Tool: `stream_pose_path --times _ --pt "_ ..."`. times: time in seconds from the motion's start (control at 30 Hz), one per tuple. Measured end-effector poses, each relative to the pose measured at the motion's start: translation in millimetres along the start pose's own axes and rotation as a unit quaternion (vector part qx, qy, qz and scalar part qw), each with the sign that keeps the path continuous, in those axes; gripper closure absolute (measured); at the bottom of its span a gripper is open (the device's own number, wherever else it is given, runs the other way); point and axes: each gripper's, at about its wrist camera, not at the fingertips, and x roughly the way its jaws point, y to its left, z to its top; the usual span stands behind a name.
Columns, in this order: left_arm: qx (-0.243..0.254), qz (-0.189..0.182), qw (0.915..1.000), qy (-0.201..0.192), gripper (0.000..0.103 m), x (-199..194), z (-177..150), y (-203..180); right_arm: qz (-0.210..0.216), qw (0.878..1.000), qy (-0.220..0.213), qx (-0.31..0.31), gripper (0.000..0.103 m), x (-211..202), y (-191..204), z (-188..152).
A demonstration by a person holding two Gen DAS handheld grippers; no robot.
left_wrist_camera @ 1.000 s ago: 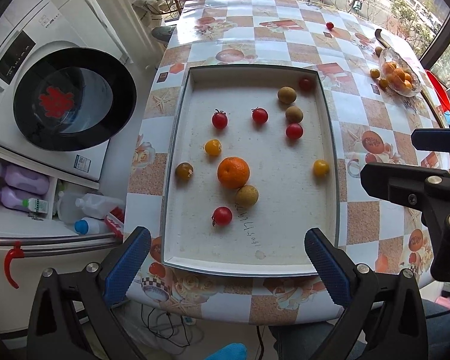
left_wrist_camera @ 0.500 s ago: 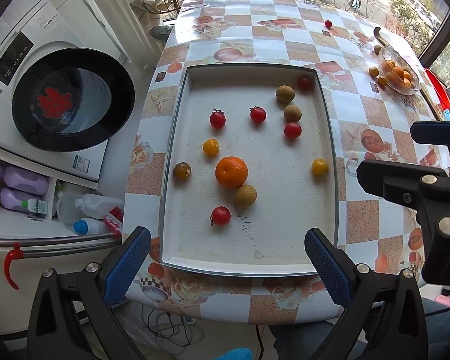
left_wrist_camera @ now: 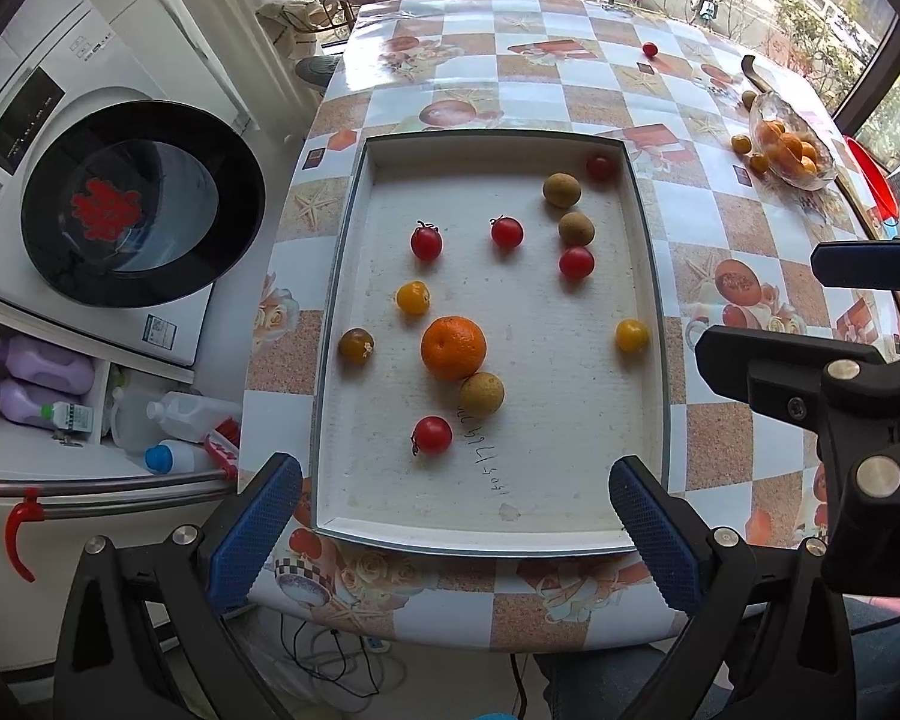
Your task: Organize fruits
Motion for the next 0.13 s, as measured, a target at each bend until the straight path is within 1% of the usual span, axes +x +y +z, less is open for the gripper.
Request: stream_pose_path --times 0.13 --pt "0.002 -0.005 1.0 -0.004 0.0 -1.9 0.3 -0.4 0.001 1.0 0.0 -0.003 0.012 -0.3 -0.9 -0.1"
